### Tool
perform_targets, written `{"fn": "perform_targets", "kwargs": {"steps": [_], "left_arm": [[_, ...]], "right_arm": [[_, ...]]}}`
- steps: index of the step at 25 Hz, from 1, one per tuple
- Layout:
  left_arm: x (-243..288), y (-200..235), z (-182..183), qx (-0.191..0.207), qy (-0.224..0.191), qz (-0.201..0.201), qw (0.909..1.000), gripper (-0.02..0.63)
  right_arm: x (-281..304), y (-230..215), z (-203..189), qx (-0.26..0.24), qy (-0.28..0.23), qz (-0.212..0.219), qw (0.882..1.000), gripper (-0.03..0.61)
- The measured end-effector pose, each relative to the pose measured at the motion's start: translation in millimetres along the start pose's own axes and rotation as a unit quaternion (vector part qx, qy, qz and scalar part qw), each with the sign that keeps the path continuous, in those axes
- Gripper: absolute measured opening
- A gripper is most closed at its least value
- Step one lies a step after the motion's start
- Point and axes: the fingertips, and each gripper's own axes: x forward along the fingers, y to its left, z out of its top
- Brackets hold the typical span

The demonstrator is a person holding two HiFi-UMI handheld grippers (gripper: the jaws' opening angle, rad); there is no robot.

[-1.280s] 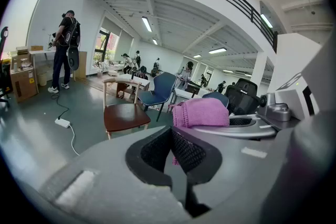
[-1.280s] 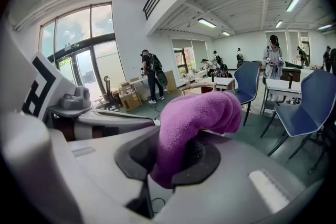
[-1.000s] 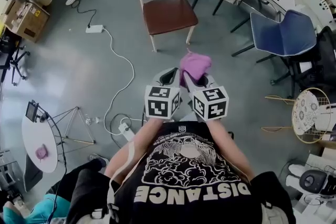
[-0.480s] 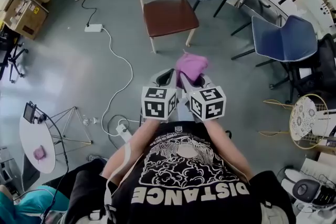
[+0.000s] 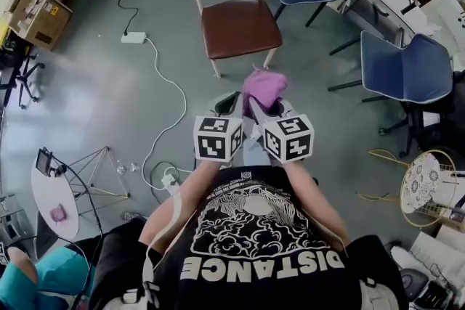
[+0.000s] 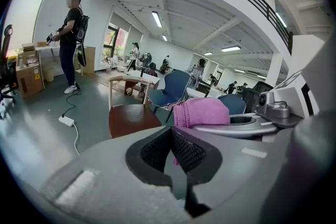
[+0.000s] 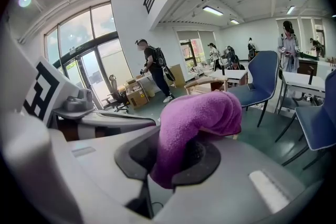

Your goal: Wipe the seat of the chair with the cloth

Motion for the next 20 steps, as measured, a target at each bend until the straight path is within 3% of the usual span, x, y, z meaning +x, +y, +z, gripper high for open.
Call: {"fn": "perform_targets", "kwargs": {"steps": [11, 20], "left_arm": [[88, 7, 50, -0.020, 0.014, 0.047, 0.9986, -0.005], [122, 15, 77, -0.023, 0.016, 0.091, 0.9955, -0.005]], "right_arm": [[46, -83, 47, 0.000, 0.028, 0.056, 0.998, 0.063], [67, -113, 69, -0.005, 0.036, 0.101, 0.994, 0.063]]}}
